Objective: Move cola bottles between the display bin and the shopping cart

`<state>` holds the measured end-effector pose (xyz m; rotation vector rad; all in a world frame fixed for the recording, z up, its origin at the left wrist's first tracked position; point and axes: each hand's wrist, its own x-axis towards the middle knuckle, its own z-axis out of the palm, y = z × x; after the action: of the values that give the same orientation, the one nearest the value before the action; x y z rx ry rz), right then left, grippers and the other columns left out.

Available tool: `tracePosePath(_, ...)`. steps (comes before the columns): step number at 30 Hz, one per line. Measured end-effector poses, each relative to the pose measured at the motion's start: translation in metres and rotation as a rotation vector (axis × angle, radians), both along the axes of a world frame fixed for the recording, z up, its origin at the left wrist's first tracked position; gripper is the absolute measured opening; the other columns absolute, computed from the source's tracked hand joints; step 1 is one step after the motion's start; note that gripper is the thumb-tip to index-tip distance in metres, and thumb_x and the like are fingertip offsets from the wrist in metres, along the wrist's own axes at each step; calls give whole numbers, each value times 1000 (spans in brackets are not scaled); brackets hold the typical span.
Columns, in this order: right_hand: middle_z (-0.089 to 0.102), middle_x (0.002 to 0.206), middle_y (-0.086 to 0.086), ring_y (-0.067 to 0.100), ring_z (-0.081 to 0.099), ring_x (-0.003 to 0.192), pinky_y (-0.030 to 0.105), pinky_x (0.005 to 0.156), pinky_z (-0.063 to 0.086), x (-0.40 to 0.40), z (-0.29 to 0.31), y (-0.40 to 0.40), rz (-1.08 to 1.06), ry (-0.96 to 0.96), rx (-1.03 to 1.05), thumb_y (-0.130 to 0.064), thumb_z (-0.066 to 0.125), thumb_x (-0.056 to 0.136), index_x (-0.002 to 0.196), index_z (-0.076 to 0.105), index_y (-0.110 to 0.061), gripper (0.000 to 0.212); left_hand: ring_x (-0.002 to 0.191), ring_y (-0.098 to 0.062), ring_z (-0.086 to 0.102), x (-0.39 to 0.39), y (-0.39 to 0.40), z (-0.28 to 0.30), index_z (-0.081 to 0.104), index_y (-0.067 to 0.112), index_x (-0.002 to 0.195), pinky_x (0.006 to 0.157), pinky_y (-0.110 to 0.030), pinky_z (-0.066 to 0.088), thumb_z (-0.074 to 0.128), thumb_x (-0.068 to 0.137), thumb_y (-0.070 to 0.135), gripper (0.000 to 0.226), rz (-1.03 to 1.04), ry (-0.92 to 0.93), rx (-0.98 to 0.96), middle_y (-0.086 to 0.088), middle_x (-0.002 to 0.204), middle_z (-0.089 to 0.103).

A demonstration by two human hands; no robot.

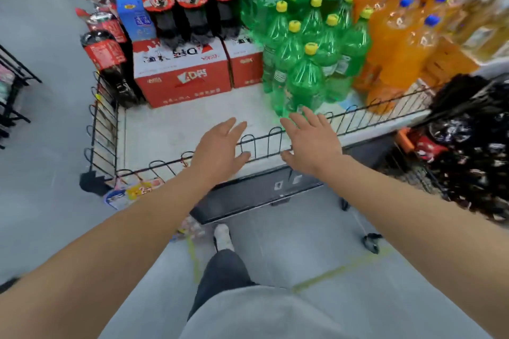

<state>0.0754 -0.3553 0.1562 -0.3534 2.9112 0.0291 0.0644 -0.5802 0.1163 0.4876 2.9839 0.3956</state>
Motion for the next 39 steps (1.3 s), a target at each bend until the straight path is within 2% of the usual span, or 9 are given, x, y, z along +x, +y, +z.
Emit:
tracePosePath(6, 19, 169, 5, 34, 6, 158, 51, 128, 8, 73, -23, 106, -190, -52, -2, -52, 53, 100, 162, 18, -19, 79, 146, -36, 32, 37, 110, -22, 32, 16, 156, 119, -40, 25, 66, 93, 40, 76, -178, -64, -13, -18, 162, 27)
tracePosePath(11, 17, 169, 4, 33, 3, 159, 50, 129, 5, 114, -39, 198, -405, -88, -20, -51, 51, 101, 163, 15, -20, 78, 139, -40, 41, 39, 208, -40, 42, 9, 151, 114, -47, 34, 69, 91, 36, 72, -375, -60, -3, -24, 155, 38)
tracePosePath(16, 21, 168, 4, 33, 5, 159, 50, 128, 6, 134, -54, 288, -568, -131, -6, -51, 52, 100, 162, 18, -20, 78, 148, -34, 27, 20, 311, -60, 25, 17, 158, 120, -46, 25, 58, 96, 45, 76, -539, -95, -65, -16, 163, 24)
tracePosePath(20, 23, 167, 4, 33, 6, 159, 50, 128, 7, 129, -65, 357, -649, -166, -8, -50, 52, 101, 161, 20, -20, 75, 149, -34, 26, -3, 388, -73, 24, 19, 159, 120, -47, 25, 59, 95, 48, 78, -600, -121, -80, -15, 164, 23)
tracePosePath(26, 24, 167, 4, 33, 8, 159, 50, 128, 9, 92, -79, 450, -696, -203, -44, -50, 55, 99, 161, 22, -20, 77, 147, -34, 29, -49, 487, -73, 23, 20, 159, 118, -46, 30, 56, 96, 47, 76, -624, -156, -98, -12, 164, 23)
tracePosePath(30, 25, 167, 5, 32, 11, 158, 49, 128, 14, 61, -82, 497, -686, -202, -57, -50, 55, 99, 162, 20, -18, 79, 149, -33, 26, -76, 539, -69, 21, 21, 159, 117, -45, 32, 55, 98, 47, 75, -571, -197, -92, -12, 166, 19)
tracePosePath(36, 30, 165, 6, 33, 18, 156, 49, 127, 20, 6, -99, 565, -532, -208, -46, -51, 56, 99, 161, 22, -16, 80, 149, -33, 28, -105, 595, -83, 20, 23, 160, 116, -48, 34, 54, 98, 45, 73, -456, -258, -115, -10, 165, 21)
tracePosePath(39, 31, 164, 6, 32, 18, 156, 48, 127, 21, -26, -110, 596, -443, -227, -73, -50, 56, 99, 162, 22, -16, 79, 144, -37, 33, -113, 617, -92, 27, 17, 157, 117, -49, 32, 58, 97, 41, 72, -372, -245, -123, -15, 161, 30)
